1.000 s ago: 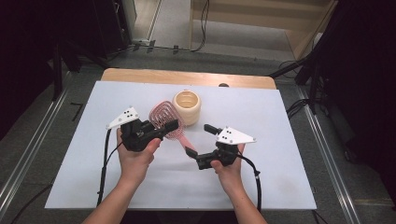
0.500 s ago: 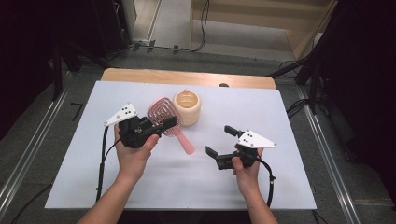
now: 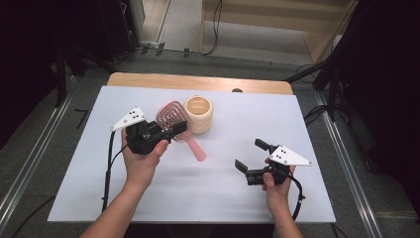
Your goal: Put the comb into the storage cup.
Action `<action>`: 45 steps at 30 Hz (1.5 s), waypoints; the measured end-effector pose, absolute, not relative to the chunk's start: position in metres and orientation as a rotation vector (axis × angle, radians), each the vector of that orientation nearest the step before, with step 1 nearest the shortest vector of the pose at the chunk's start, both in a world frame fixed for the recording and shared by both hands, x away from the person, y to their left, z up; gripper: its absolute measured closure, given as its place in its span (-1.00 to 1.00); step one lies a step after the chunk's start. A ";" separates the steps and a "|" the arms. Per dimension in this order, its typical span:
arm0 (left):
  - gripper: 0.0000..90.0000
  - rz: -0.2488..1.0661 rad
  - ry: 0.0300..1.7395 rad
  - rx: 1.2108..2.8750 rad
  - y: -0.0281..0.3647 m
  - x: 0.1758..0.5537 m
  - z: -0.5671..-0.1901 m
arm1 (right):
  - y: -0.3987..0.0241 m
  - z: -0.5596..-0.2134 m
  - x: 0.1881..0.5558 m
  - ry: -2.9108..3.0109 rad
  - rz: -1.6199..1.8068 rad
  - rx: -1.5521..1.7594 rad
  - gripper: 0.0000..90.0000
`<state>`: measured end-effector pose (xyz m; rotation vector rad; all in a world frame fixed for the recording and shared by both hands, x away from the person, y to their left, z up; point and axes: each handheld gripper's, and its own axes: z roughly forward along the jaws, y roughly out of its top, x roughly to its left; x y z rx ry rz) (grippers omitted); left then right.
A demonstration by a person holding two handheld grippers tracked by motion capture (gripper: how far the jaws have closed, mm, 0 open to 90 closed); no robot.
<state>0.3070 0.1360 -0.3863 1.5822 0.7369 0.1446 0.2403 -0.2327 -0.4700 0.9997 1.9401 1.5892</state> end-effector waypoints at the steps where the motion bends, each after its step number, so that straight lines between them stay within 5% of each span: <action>1: 0.43 0.146 0.736 1.583 0.136 0.307 -0.386 | -0.235 -0.471 0.239 1.938 1.586 1.002 -1.00; 45: 0.43 0.159 0.759 1.562 0.140 0.326 -0.381 | -0.344 -0.506 0.188 1.838 1.508 1.169 -1.00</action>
